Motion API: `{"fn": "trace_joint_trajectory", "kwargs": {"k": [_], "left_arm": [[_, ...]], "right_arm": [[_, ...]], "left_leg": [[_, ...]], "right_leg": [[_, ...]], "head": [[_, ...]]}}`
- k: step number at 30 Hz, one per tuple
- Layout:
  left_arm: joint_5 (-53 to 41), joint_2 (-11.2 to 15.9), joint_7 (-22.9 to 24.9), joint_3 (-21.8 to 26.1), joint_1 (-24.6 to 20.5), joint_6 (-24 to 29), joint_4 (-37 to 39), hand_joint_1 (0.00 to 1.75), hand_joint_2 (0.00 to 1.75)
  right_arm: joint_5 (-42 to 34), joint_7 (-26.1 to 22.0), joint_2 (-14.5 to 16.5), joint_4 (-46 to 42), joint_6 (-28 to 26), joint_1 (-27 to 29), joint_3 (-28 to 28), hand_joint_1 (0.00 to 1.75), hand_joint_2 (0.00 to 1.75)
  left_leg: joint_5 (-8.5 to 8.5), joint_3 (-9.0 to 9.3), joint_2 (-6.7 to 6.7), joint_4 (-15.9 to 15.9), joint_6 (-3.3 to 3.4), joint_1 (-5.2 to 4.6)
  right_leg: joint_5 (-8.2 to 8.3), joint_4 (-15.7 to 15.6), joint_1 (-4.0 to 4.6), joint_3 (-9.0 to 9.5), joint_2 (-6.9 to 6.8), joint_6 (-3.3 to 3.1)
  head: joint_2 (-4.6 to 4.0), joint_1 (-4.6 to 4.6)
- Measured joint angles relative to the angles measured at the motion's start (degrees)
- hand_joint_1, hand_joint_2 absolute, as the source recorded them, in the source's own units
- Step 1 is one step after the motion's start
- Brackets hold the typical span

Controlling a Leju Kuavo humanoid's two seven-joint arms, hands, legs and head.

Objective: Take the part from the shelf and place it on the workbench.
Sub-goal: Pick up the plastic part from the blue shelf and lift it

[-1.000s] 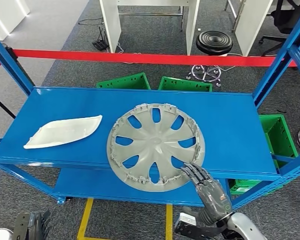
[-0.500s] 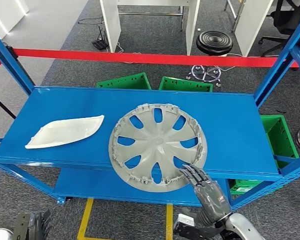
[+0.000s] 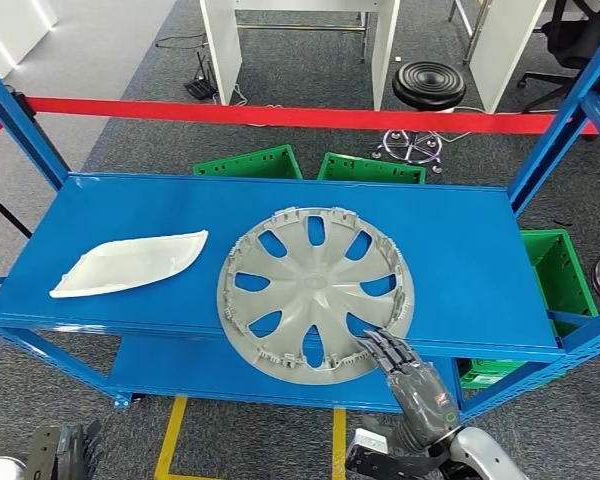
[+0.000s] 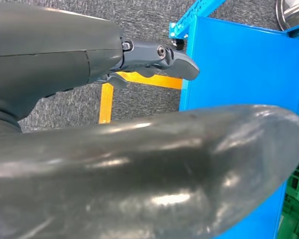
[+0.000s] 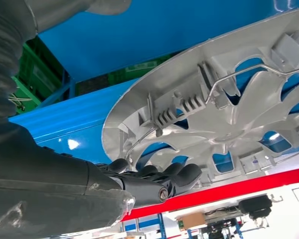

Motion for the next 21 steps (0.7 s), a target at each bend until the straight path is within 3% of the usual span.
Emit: {"fn": "trace_joint_trajectory", "kwargs": {"k": [21], "left_arm": [[0.0, 0.0, 0.0, 0.0, 0.0, 0.0, 0.0, 0.0, 0.0]], "right_arm": [[0.0, 0.0, 0.0, 0.0, 0.0, 0.0, 0.0, 0.0, 1.75]], "left_leg": [[-0.01, 0.0, 0.0, 0.0, 0.01, -0.01]], "right_leg": [[0.0, 0.0, 0.0, 0.0, 0.0, 0.0]], "head": [[0.0, -0.01]]}}
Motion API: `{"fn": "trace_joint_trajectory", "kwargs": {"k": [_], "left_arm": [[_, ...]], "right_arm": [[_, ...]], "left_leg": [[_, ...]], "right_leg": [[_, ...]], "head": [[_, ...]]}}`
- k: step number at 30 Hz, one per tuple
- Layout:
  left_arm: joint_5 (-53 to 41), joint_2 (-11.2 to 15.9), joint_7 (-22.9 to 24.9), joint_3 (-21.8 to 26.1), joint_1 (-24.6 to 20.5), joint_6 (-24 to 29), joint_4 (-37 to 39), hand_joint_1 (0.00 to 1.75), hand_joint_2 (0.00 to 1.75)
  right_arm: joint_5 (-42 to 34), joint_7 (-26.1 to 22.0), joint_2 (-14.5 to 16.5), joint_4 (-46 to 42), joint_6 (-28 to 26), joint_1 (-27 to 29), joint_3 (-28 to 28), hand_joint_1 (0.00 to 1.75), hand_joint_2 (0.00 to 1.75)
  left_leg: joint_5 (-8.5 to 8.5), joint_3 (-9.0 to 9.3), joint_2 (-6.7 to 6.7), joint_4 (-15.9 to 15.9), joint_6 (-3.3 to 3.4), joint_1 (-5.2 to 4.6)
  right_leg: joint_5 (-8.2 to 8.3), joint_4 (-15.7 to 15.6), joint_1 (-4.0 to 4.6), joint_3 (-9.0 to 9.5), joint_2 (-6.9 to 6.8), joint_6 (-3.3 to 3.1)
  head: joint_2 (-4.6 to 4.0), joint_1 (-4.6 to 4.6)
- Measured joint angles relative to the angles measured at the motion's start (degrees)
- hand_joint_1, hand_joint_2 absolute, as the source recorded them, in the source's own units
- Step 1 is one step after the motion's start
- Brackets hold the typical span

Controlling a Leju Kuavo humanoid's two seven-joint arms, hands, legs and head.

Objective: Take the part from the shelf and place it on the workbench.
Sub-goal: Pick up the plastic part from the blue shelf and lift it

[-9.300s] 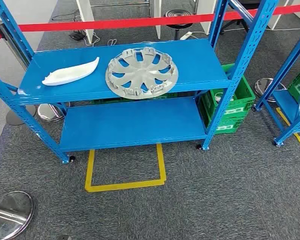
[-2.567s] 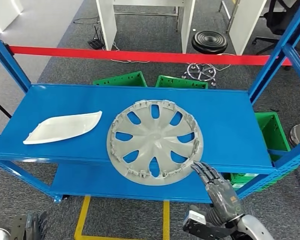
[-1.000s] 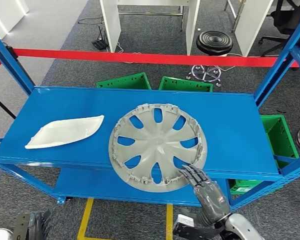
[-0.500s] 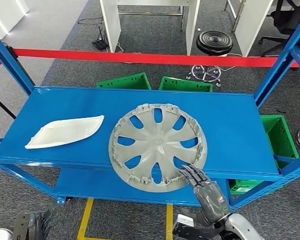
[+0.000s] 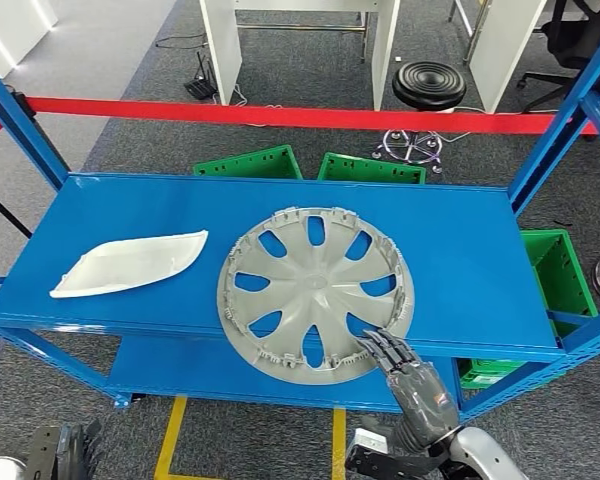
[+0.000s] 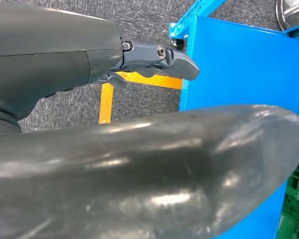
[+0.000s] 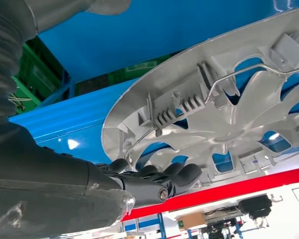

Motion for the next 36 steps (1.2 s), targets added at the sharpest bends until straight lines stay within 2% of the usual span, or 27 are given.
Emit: {"fn": "trace_joint_trajectory", "kwargs": {"k": [5, 6, 8, 9, 10, 11, 13, 14, 15, 17, 19, 22, 24, 29, 36], "left_arm": [[0.7, -0.5, 1.2, -0.5, 0.2, -0.6, -0.6, 0.0, 0.0], [2.4, -1.2, 3.7, -1.5, 0.5, -0.7, -2.2, 0.0, 0.0], [11.3, -2.6, 14.0, -7.0, 0.6, 3.3, -8.5, 0.0, 0.0], [18.1, -2.5, 19.9, -11.6, 0.2, 8.5, -12.0, 0.0, 0.0], [25.7, -1.5, 24.6, -17.9, -0.8, 16.0, -15.0, 0.0, 0.0], [32.7, 0.3, 27.2, -25.5, -1.8, 24.5, -17.4, 0.0, 0.0], [42.1, 5.1, 27.7, -42.0, -2.9, 39.3, -21.2, 0.0, 0.0], [44.3, 7.4, 27.0, -49.7, -2.9, 43.2, -22.4, 0.0, 0.0], [45.6, 9.5, 26.4, -56.3, -2.7, 44.8, -23.4, 0.0, 0.0], [46.8, 12.6, 25.5, -66.5, -2.2, 44.2, -25.0, 0.0, 0.0], [47.7, 14.8, 24.3, -72.6, -2.3, 43.3, -26.4, 0.0, 0.0], [49.0, 17.5, 22.6, -77.6, -2.4, 43.3, -27.8, 0.0, 0.0], [49.3, 18.8, 22.2, -79.7, -2.3, 43.4, -28.4, 0.0, 0.0], [49.4, 20.4, 22.1, -82.9, -2.4, 43.6, -29.3, 0.0, 0.0], [49.4, 21.4, 22.1, -84.4, -2.4, 43.6, -29.8, 0.0, 0.0]], "right_arm": [[1.4, 0.4, 0.4, 0.4, -0.6, -0.3, 0.2, 0.0, 1.75], [3.5, 1.0, 1.2, 1.5, -1.7, -1.1, 0.5, 0.0, 1.75], [8.7, 3.0, 4.3, 6.3, -5.5, -4.0, 2.1, 0.0, 1.75], [10.5, 4.0, 6.0, 9.1, -7.6, -5.7, 3.3, 0.0, 1.75], [11.4, 4.8, 7.6, 11.6, -9.2, -7.2, 4.6, 0.0, 1.75], [11.7, 5.4, 8.9, 13.5, -10.3, -8.4, 5.9, 0.0, 1.75], [11.9, 6.2, 10.6, 16.1, -11.5, -9.8, 7.7, 0.0, 1.75], [12.0, 6.4, 11.1, 16.9, -11.8, -10.2, 8.2, 0.0, 1.75], [12.0, 6.5, 11.3, 17.5, -11.9, -10.5, 8.5, 0.0, 1.75], [11.7, 6.4, 11.5, 18.1, -12.1, -11.1, 9.0, 0.0, 1.75], [7.4, 4.5, 11.8, 18.1, -12.9, -10.8, 8.7, 0.0, 1.75], [-8.3, 0.1, 11.8, 16.4, -14.4, -8.8, 5.4, 0.0, 1.75], [-13.4, -0.9, 11.7, 15.5, -14.6, -8.2, 3.2, 0.0, 1.75], [-13.5, -1.5, 11.7, 14.3, -14.5, -7.0, 1.2, 0.0, 1.75], [-13.3, -1.5, 11.8, 14.0, -14.4, -6.5, 0.1, 0.0, 1.75]], "left_leg": [[0.0, 0.01, 0.01, 0.0, 0.0, 0.0], [0.01, 0.03, 0.04, 0.0, 0.0, 0.03], [0.07, 0.05, 0.16, 0.0, -0.03, 0.09], [0.14, 0.04, 0.2, 0.0, -0.02, 0.12], [0.21, 0.01, 0.2, 0.0, -0.02, 0.15], [0.27, -0.02, 0.17, 0.0, -0.01, 0.16], [0.43, -0.06, 0.11, 0.0, -0.01, 0.15], [0.49, -0.1, 0.08, 0.0, -0.01, 0.14], [0.54, -0.15, 0.06, 0.0, -0.01, 0.14], [0.54, -0.26, 0.05, 0.0, -0.01, 0.15], [0.52, -0.29, 0.06, 0.0, 0.02, 0.13], [0.5, -0.29, 0.04, 0.0, 0.05, 0.12], [0.49, -0.3, 0.05, 0.0, 0.06, 0.12], [0.47, -0.3, 0.06, 0.0, 0.09, 0.12], [0.47, -0.3, 0.06, 0.0, 0.09, 0.13]], "right_leg": [[0.01, 0.0, 0.0, -0.09, 0.02, 0.0], [0.05, 0.0, 0.01, -0.28, 0.07, -0.01], [0.16, -0.1, 0.03, -0.69, 0.19, -0.03], [0.21, -0.1, 0.06, -0.81, 0.19, -0.03], [0.27, -0.1, 0.09, -0.8, 0.16, -0.04], [0.34, -0.1, 0.13, -0.61, 0.11, -0.06], [0.49, -0.1, 0.16, -0.25, 0.07, -0.08], [0.52, -0.1, 0.17, -0.09, 0.05, -0.09], [0.53, -0.1, 0.18, -0.12, 0.03, -0.08], [0.55, -0.2, 0.19, -0.2, 0.04, -0.09], [0.58, -0.3, 0.16, -0.22, 0.06, -0.08], [0.58, -0.4, 0.13, -0.17, 0.02, -0.05], [0.58, -0.4, 0.14, -0.18, 0.03, -0.05], [0.6, -0.4, 0.14, -0.16, 0.05, -0.03], [0.6, -0.4, 0.15, -0.16, 0.06, -0.03]], "head": [[0.0, -0.01], [0.0, 0.01], [0.0, -0.01], [0.0, 0.02], [0.0, 0.01], [0.0, 0.01], [0.0, -0.03], [0.0, -0.03], [0.0, 0.02], [0.0, 0.11], [0.0, 0.12], [0.0, 0.11], [0.0, 0.12], [0.0, 0.11], [0.0, 0.13]]}}
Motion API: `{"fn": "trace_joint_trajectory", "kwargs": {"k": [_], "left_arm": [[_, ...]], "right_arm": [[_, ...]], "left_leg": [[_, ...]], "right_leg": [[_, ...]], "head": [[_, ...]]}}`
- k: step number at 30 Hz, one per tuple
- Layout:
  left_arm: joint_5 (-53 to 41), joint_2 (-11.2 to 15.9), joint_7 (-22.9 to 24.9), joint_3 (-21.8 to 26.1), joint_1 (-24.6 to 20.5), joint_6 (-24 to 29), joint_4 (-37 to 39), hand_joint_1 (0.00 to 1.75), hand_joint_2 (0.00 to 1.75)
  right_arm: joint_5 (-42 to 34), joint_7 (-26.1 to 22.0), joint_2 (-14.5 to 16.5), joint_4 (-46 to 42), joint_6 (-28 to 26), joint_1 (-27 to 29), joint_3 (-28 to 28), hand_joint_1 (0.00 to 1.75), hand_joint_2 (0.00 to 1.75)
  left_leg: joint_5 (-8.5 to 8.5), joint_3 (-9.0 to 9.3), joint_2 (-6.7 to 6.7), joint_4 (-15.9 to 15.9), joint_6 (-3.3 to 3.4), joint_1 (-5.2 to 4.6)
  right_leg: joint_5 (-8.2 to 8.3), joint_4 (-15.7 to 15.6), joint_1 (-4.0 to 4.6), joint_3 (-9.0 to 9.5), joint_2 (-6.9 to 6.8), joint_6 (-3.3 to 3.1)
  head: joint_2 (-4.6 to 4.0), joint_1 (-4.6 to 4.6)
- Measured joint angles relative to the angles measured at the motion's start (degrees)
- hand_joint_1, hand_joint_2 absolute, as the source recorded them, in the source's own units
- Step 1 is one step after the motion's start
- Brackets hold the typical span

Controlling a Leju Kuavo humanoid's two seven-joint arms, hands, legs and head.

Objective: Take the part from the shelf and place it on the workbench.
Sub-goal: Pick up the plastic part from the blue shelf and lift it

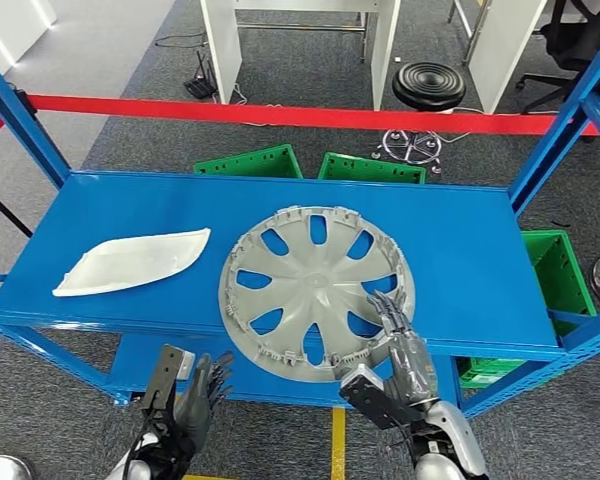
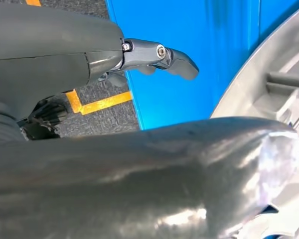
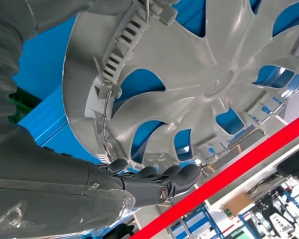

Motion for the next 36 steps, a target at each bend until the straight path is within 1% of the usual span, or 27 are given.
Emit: {"fn": "trace_joint_trajectory", "kwargs": {"k": [10, 15, 17, 22, 28, 29, 33, 36], "left_arm": [[0.0, 0.4, -0.1, -0.5, 0.0, 0.0, 0.0, 0.0, 0.0], [0.7, 0.5, -2.5, -0.7, -0.1, 0.7, -0.1, 0.0, 0.0], [1.0, 0.5, -2.7, -0.7, -0.3, 1.0, -0.2, 0.0, 0.0], [1.3, 0.4, -2.7, -1.1, -0.9, 1.3, -0.2, 0.0, 0.0], [1.4, 0.4, -2.7, -1.2, -1.1, 1.4, -0.2, 0.0, 0.0], [1.7, 0.4, -2.6, -1.3, -1.1, 1.6, -0.1, 0.0, 0.0], [4.7, 0.5, -4.3, -0.6, -1.4, 2.3, 2.0, 0.0, 0.0], [4.9, 0.6, -4.4, -0.4, -1.4, 2.2, 2.7, 0.0, 0.0]], "right_arm": [[-0.3, -0.4, 0.0, -0.2, 0.2, 0.2, -0.3, 0.0, 1.75], [-7.1, -6.8, -0.3, -2.8, 4.3, 2.7, -1.7, 0.0, 1.75], [-6.2, -7.5, -0.7, -3.6, 4.9, 3.7, -2.1, 0.0, 1.75], [-1.1, -8.4, -1.3, -3.7, 5.0, 4.7, -1.9, 0.0, 1.75], [0.0, -8.8, -1.5, -3.7, 4.9, 4.7, -1.5, 0.0, 1.75], [0.7, -9.1, -1.7, -3.7, 4.8, 4.7, -1.1, 0.0, 1.75], [3.9, -10.5, -3.6, -3.5, 4.4, 3.5, 3.4, 0.0, 1.75], [3.9, -10.5, -4.0, -3.5, 4.3, 3.4, 4.1, 0.0, 1.75]], "left_leg": [[0.0, 0.0, 0.0, 0.0, 0.0, 0.0], [-0.08, 0.0, -0.01, 0.0, 0.09, 0.0], [-0.09, 0.0, 0.0, 0.0, 0.1, -0.01], [-0.09, 0.0, 0.01, 0.0, 0.1, -0.01], [-0.09, 0.0, 0.01, 0.0, 0.1, -0.01], [-0.09, 0.0, 0.01, 0.0, 0.1, -0.01], [-0.09, 0.0, 0.01, 0.0, 0.1, -0.01], [-0.09, 0.0, 0.01, 0.0, 0.1, -0.01]], "right_leg": [[0.0, 0.0, 0.0, -0.01, 0.0, 0.0], [-0.06, 0.0, -0.01, -0.21, -0.06, 0.02], [-0.06, 0.0, 0.0, -0.04, -0.02, 0.02], [-0.05, 0.0, -0.01, 0.01, 0.0, 0.02], [-0.06, 0.0, -0.01, 0.01, 0.0, 0.02], [-0.06, 0.0, -0.01, 0.02, 0.0, 0.02], [-0.06, 0.0, 0.0, 0.02, -0.01, 0.02], [-0.06, 0.0, 0.0, 0.02, 0.0, 0.02]], "head": [[0.0, 0.0], [0.0, 0.0], [0.0, -0.01], [0.0, 0.0], [0.0, 0.01], [0.0, 0.01], [0.0, -0.01], [0.0, 0.0]]}}
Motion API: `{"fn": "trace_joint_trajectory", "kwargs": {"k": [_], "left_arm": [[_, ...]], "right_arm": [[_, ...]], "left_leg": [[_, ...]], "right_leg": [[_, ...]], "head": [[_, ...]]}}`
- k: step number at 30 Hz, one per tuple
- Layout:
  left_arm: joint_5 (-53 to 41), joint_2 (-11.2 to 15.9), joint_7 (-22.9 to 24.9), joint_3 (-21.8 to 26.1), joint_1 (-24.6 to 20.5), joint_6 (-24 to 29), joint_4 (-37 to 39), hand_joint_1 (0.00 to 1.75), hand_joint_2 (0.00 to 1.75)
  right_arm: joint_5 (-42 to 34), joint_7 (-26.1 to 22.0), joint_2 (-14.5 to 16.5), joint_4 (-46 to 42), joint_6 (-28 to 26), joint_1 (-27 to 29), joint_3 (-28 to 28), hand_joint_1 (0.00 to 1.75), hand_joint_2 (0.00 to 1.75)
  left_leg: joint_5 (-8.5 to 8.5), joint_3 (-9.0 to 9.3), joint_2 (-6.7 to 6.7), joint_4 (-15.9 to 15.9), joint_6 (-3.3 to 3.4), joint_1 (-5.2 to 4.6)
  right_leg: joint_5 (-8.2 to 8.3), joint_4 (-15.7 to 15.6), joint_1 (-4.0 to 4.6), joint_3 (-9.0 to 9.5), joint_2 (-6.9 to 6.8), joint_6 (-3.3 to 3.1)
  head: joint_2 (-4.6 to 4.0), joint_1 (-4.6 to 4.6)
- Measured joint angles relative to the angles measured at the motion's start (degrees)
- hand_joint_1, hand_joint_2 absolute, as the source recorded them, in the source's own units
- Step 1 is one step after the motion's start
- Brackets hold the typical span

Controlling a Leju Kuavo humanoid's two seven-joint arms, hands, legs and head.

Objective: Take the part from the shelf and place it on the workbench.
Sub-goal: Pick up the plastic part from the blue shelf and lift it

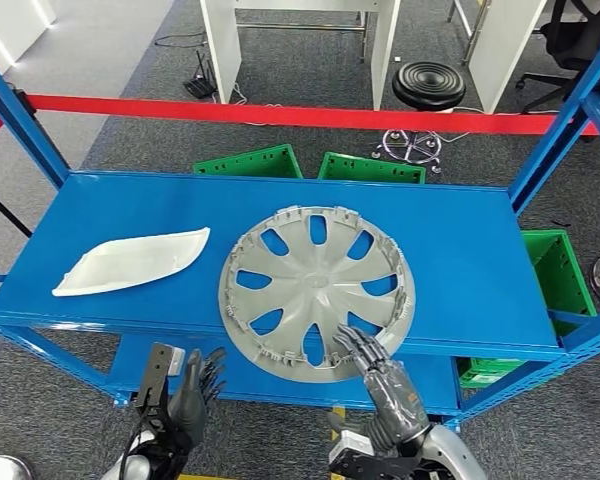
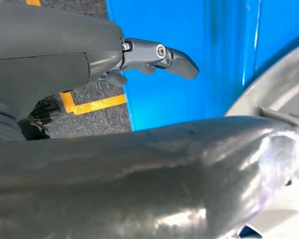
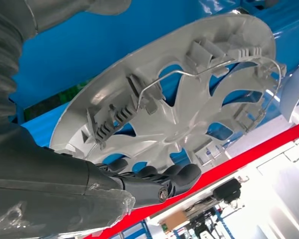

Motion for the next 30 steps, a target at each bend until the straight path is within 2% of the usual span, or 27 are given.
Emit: {"fn": "trace_joint_trajectory", "kwargs": {"k": [5, 11, 14, 17, 19, 24, 30], "left_arm": [[-0.1, -0.2, 0.0, 0.2, -0.2, 0.0, 0.6, 0.0, 0.0], [-1.5, -1.4, 1.6, 0.7, -1.3, 0.0, 0.8, 0.0, 0.0], [-2.2, -1.8, 2.0, 0.9, -1.4, 0.0, 0.9, 0.0, 0.0], [-2.6, -2.0, 2.9, 1.1, -1.5, 0.1, 1.2, 0.0, 0.0], [-2.1, -2.0, 3.3, 1.1, -1.5, 0.1, 1.6, 0.0, 0.0], [-1.0, -1.6, 3.1, 1.1, -1.5, 0.0, 2.8, 0.0, 0.0], [-0.5, -1.5, 3.1, 0.9, -1.5, 0.1, 3.5, 0.0, 0.0]], "right_arm": [[-0.7, 1.5, -0.2, 0.3, -0.5, -1.4, 1.5, 0.0, 1.75], [2.1, 7.7, 0.1, 2.1, -2.9, -7.9, 9.2, 0.0, 1.75], [7.3, 11.1, 0.1, 3.5, -4.7, -9.7, 12.1, 0.0, 1.75], [16.5, 16.5, 0.1, 5.8, -6.4, -10.8, 14.2, 0.0, 1.75], [22.0, 18.3, 0.1, 7.9, -7.4, -10.8, 14.7, 0.0, 1.75], [25.8, 18.1, 0.1, 12.6, -8.8, -10.5, 14.3, 0.0, 1.75], [28.0, 18.1, 0.9, 14.5, -7.8, -10.3, 12.8, 0.0, 1.75]], "left_leg": [[0.0, -0.01, 0.01, 0.0, 0.0, -0.01], [0.06, 0.02, 0.02, 0.0, 0.02, 0.0], [0.07, 0.02, 0.02, 0.0, 0.02, 0.0], [0.06, 0.02, 0.02, 0.0, 0.02, 0.0], [0.05, 0.01, 0.01, 0.0, 0.03, -0.01], [0.04, -0.01, 0.02, 0.0, 0.04, -0.01], [0.04, 0.01, 0.03, 0.0, 0.04, -0.01]], "right_leg": [[0.02, 0.0, 0.0, 0.01, 0.03, 0.01], [0.06, 0.0, 0.0, 0.01, -0.01, 0.04], [0.06, 0.0, 0.0, 0.03, 0.0, 0.04], [0.05, 0.0, 0.0, 0.03, 0.0, 0.05], [0.05, 0.0, -0.01, 0.04, -0.02, 0.05], [0.05, 0.0, -0.01, 0.02, 0.02, 0.05], [0.06, 0.0, 0.0, 0.02, 0.03, 0.05]], "head": [[0.0, 0.0], [0.0, 0.0], [0.0, -0.01], [0.0, 0.0], [0.0, 0.0], [0.0, -0.01], [0.0, 0.0]]}}
